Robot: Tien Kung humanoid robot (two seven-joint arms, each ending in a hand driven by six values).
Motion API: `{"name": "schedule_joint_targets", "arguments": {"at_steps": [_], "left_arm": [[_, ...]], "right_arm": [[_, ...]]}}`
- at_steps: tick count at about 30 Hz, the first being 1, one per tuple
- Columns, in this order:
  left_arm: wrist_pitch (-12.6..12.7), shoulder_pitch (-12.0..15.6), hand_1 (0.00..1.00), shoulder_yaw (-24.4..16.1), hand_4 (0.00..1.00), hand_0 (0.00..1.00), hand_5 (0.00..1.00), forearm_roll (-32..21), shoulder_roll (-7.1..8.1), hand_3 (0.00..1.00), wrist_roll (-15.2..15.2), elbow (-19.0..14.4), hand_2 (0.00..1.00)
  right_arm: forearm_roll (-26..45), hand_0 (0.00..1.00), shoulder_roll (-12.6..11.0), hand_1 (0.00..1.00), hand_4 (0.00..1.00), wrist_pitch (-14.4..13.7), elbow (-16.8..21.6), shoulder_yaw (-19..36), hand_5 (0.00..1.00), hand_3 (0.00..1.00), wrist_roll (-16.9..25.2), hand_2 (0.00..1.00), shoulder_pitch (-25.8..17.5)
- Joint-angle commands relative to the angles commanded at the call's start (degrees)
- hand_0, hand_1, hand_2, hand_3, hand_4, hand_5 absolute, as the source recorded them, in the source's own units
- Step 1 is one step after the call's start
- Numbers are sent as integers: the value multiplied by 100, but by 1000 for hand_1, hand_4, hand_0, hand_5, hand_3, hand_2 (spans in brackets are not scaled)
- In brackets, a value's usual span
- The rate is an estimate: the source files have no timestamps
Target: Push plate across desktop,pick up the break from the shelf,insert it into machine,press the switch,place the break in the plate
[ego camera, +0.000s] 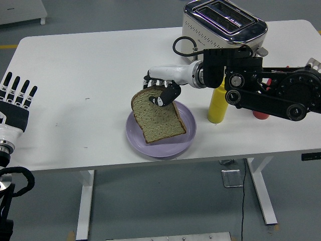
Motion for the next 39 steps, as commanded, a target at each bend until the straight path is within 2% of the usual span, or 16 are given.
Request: {"name": "schedule_joint_targets", "arguments": {"at_steps": [10,11,15,16,22,23,28,29,34,35,39], "left_arm": [[5,14,877,-23,603,827,998,20,-25,829,3,12,948],[5,17,877,-23,602,828,998,22,-29,828,3,13,950],[8,22,877,-28,602,828,998,28,-35,828,2,14,950],[8,23,878,-29,602,828,998,28,-36,824,2,14,951],[7,20,878,-31,602,828,998,30,-40,824,2,14,951],[7,20,877,-30,601,827,998,30,-40,821,2,14,950],[7,16,877,-30,601,827,998,31,-42,821,2,13,950],[7,15,877,-31,601,827,998,31,-43,819,2,13,950],[7,8,877,-33,601,827,998,31,-43,819,1,12,950],[6,6,877,-33,602,825,998,31,-44,813,1,11,949],[8,0,877,-40,602,825,998,31,-45,813,0,10,949]], "right_arm": [[71,280,108,357,306,-70,-309,35,38,514,15,438,-102],[77,253,113,383,357,-71,-335,32,72,532,21,471,-111],[64,253,128,383,357,-69,-398,11,72,532,52,471,-141],[60,315,130,426,494,-69,-403,8,160,562,56,524,-144],[-48,315,156,426,494,-84,-476,-28,160,562,119,524,-178],[-63,388,158,505,593,-97,-487,-32,235,642,129,581,-182],[-155,388,168,505,593,-194,-538,-49,235,642,170,581,-196],[-170,477,173,589,632,-222,-549,-50,266,734,178,655,-197],[-212,477,189,589,632,-327,-587,-52,266,734,205,655,-201],[-219,563,191,668,683,-343,-594,-54,308,796,209,721,-202],[-264,563,198,668,683,-395,-621,-66,308,796,221,721,-206]]}}
